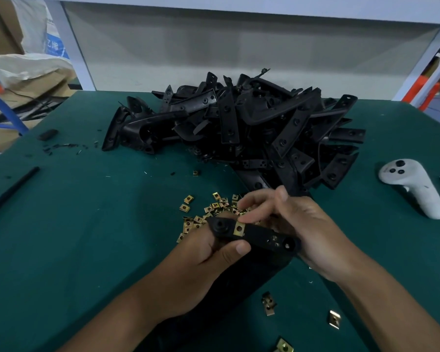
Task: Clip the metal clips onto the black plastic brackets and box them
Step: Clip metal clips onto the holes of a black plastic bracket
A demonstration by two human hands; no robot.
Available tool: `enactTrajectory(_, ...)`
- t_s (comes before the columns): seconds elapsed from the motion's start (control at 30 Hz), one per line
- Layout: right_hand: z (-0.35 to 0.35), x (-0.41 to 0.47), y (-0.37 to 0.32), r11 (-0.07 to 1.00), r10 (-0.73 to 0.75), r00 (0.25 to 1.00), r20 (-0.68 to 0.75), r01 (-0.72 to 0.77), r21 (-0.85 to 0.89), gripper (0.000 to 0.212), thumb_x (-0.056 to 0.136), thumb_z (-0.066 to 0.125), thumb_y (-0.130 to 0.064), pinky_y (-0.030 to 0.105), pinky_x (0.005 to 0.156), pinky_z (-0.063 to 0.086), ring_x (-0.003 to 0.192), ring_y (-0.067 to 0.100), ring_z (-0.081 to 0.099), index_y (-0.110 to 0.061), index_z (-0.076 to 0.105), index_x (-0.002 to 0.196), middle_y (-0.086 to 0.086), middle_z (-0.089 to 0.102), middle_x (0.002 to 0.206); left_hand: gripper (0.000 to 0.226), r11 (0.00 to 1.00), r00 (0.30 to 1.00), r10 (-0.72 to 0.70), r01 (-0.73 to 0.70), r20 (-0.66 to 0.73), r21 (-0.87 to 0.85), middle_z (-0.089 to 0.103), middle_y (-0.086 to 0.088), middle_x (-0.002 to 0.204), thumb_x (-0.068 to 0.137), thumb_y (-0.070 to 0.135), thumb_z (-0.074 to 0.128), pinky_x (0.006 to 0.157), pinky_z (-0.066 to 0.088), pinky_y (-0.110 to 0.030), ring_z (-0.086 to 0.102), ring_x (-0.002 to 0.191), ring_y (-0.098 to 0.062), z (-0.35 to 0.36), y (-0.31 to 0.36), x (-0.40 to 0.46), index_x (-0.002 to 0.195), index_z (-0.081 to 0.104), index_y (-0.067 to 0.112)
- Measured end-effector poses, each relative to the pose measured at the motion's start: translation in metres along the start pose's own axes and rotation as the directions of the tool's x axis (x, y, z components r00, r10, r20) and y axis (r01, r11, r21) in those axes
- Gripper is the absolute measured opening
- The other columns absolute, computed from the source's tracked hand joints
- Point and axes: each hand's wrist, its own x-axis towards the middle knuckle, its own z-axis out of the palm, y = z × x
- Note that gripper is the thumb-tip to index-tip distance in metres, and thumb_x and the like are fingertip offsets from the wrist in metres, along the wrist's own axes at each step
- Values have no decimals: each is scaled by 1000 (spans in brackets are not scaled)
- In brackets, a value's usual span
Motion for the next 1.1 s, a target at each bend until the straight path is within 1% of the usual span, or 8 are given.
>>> enactTrajectory(0.13,-4,5,10,903,-164,972,-169,79,-423,26,101,57,-44,25,87,48,102,5,62,-36,73,119,-17,67,114,31,998,999,-25,24,-20,-62,72,8,118,99,53,55,93,52,-24,65,117,-10,1,1,-3,126,65,42)
enactTrajectory(0.23,1,3,24,538,-142,989,45,115,-835,39,94,74,-25,30,96,41,111,2,50,-43,65,128,-24,61,119,31,999,999,46,-47,-17,-11,67,15,128,104,46,50,99,47,-20,60,124,-5,4,4,-1,132,62,42)
enactTrajectory(0.4,7,2,26,421,-229,973,-7,92,-902,25,81,73,-1,37,80,48,88,8,48,-24,68,90,-13,64,92,35,997,990,29,-19,-136,76,72,16,117,98,59,54,92,49,-17,65,112,-4,-4,3,0,128,64,46)
enactTrajectory(0.5,8,4,21,701,-230,951,-207,14,-713,26,88,73,-5,24,79,53,90,3,64,-29,74,98,-14,72,93,38,987,981,35,-3,-192,163,69,22,86,91,72,49,74,48,-10,64,83,5,-8,0,-2,116,69,51)
enactTrajectory(0.6,4,7,3,998,-23,937,-347,4,-57,15,81,84,-29,20,72,54,81,7,71,-29,76,93,-5,76,86,33,968,975,61,-5,-215,252,46,24,51,90,73,47,49,30,-3,42,47,9,-5,-1,-1,80,68,49)
enactTrajectory(0.73,0,5,-6,905,139,966,-216,-35,424,21,70,84,-29,20,67,58,79,11,74,-22,80,90,6,77,91,29,941,970,94,-13,-224,337,47,30,50,96,63,47,48,27,2,42,46,16,-4,1,-2,99,57,36)
enactTrajectory(0.97,0,5,-10,878,172,967,-189,-64,475,17,71,80,-30,20,70,57,78,5,69,-27,81,88,4,78,97,29,942,971,96,-17,-218,336,52,26,59,92,75,45,49,39,-14,47,54,10,-5,-1,-1,96,69,59)
enactTrajectory(1.1,1,6,-9,851,202,960,-195,-74,519,14,80,76,-23,20,69,57,81,8,70,-24,80,93,0,75,94,24,930,967,158,-77,-201,360,57,38,67,101,52,46,59,36,4,52,62,22,0,10,1,93,68,55)
